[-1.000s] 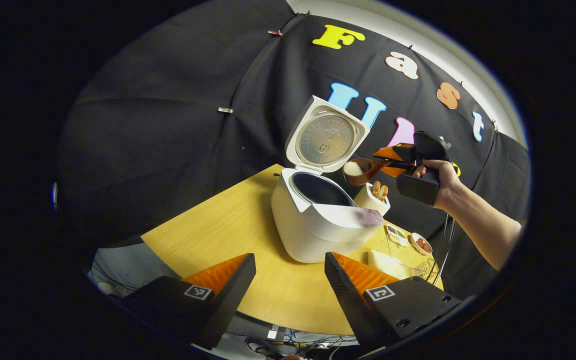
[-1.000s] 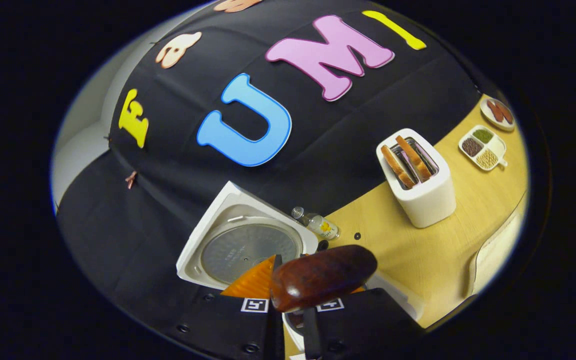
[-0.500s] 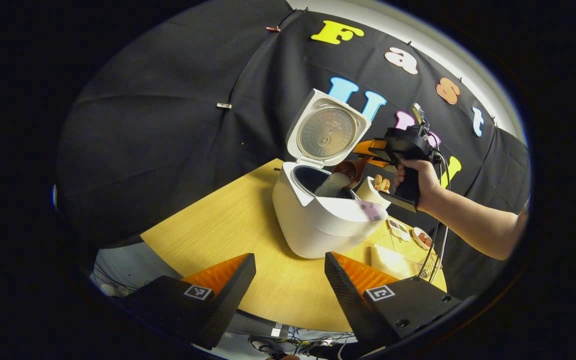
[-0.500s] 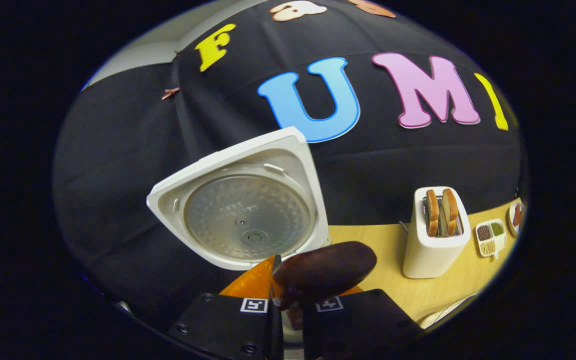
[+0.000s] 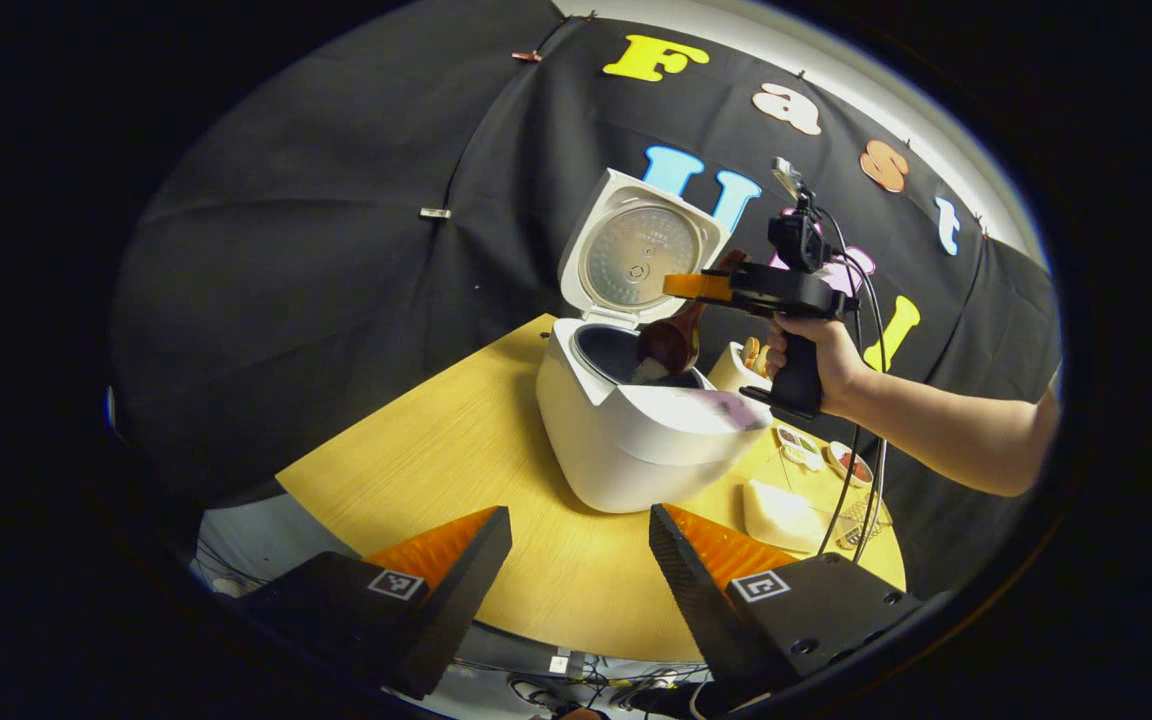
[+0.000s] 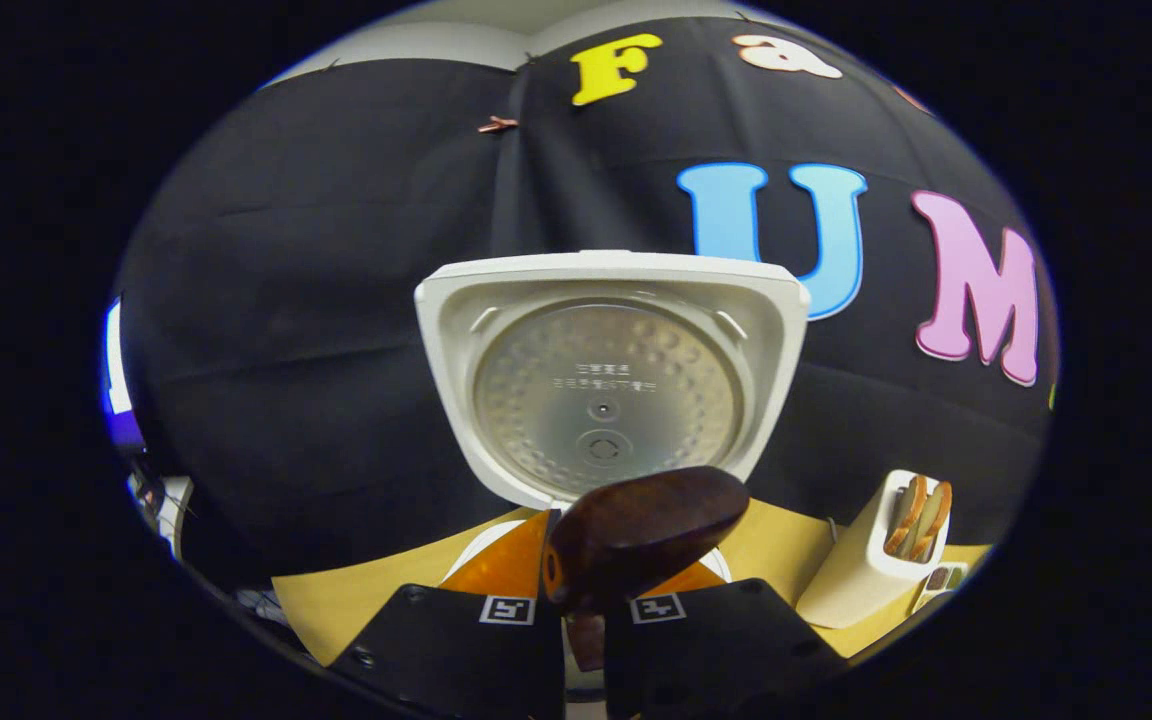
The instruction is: Close the left gripper, press the button to open the rice cooker; take a wooden spoon from the chopstick holder with the right hand, scoop a spoonful of rice and pour it into the rice cooker, then put the wooden spoon back into the chopstick holder.
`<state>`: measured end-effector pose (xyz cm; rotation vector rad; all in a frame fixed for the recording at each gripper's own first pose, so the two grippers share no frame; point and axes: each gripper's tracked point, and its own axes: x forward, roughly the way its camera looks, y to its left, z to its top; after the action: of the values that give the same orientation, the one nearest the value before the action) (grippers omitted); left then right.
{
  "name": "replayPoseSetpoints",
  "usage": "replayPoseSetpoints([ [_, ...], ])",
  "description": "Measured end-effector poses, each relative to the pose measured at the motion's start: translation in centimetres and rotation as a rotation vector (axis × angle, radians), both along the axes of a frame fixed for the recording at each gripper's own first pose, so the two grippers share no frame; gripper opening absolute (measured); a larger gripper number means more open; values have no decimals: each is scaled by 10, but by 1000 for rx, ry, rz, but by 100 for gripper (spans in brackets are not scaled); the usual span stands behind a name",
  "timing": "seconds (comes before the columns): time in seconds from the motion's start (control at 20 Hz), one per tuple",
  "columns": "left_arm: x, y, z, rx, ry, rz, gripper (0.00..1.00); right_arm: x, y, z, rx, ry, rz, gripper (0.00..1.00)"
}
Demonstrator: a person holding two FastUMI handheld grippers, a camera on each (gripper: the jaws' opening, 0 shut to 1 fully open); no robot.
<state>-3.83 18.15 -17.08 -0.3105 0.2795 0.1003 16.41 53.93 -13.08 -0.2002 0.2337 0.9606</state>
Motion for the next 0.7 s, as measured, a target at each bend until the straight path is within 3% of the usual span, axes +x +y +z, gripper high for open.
replayPoseSetpoints([
  [0.3,2,-5,2,22,-8,5,96,-6,-2,10,23,6,-3,19],
  [0.7,8,-21,14,61,-45,-4,96,1,-54,62,216,141,-133,19],
])
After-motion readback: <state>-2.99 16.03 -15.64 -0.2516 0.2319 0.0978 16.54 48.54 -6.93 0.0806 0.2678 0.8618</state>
